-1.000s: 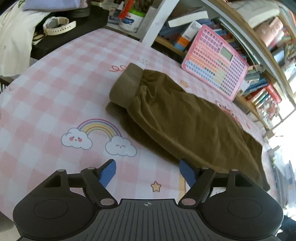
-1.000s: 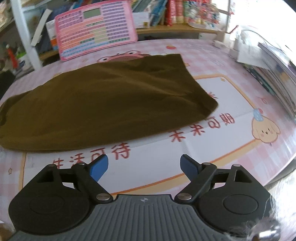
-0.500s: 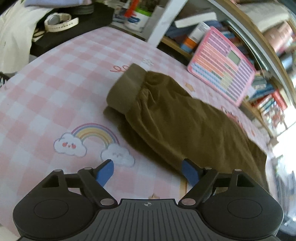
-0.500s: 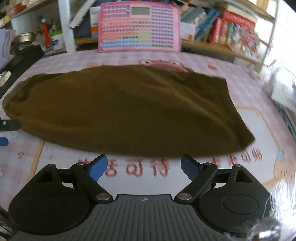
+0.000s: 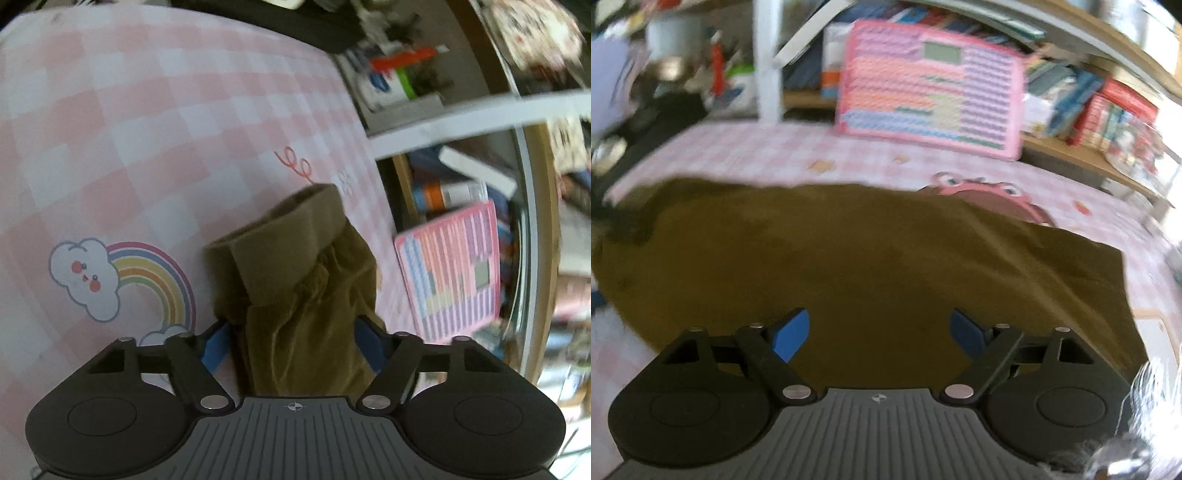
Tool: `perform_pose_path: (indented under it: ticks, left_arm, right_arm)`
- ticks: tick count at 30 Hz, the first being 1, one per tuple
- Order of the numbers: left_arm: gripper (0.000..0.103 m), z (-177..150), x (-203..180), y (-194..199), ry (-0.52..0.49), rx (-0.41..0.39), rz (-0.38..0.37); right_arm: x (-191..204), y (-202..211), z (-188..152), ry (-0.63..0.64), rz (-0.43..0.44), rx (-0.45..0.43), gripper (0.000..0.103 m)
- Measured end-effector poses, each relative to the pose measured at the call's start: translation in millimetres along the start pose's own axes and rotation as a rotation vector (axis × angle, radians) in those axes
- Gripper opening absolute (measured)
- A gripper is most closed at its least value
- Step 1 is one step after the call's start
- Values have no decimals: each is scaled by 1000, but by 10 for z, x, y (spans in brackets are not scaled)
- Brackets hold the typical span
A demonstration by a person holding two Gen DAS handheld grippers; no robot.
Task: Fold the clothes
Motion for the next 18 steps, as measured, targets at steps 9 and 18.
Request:
perform_pose_path:
  ticks: [9, 18]
  left_arm:
    - [17, -11, 96, -61, 21, -21, 21]
    - [21, -8, 120, -44, 9, -16, 11]
  right_arm:
    - [277, -161, 262, 78, 19, -46, 78]
    - [576, -772, 687, 96, -30, -35, 78]
Point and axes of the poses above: each gripper's, at about its wrist camera, not at the fingertips, and y roughly against the way its jaws point, x to its left, z to its top, the point moved 5 cm from there along -y, roughly the way its jaws point, and after that the axes turned 3 degrees about -y, right-handed, at the moved point
